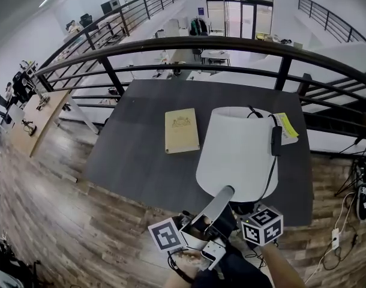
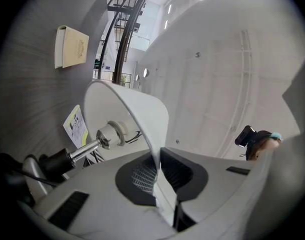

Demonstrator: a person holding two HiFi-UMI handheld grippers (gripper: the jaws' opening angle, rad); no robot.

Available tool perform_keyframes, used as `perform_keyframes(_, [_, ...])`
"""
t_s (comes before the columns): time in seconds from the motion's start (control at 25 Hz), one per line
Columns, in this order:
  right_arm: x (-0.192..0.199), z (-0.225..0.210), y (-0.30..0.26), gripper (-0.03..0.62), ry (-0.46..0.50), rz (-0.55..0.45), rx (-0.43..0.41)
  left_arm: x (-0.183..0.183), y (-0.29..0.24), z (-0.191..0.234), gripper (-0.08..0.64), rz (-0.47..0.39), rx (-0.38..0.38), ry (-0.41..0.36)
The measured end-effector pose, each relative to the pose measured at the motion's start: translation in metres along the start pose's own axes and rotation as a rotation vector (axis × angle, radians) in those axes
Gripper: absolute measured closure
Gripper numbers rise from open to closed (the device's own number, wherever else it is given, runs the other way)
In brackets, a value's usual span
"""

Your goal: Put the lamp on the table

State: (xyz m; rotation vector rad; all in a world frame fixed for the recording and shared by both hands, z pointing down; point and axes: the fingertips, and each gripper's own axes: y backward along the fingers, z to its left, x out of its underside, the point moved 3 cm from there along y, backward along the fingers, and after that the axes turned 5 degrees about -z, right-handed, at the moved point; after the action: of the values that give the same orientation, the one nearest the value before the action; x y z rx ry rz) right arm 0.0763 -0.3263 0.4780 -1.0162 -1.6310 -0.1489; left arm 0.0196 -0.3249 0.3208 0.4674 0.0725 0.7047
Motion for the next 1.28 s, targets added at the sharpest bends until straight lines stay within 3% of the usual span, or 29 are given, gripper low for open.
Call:
perform_keyframes(0.72, [-0.061, -0.070, -0.069, 0.413, 0.024, 0.019, -0.059, -0.066, -0.078, 0.044, 0.534, -0.053, -0.013, -0.046])
perform_keyframes(1.28, [-0.069, -0.098, -0.125, 0.413, 0.005, 0.035, -0.045, -0.112, -0.095, 0.085, 0.532, -0.037, -0.046, -0.028])
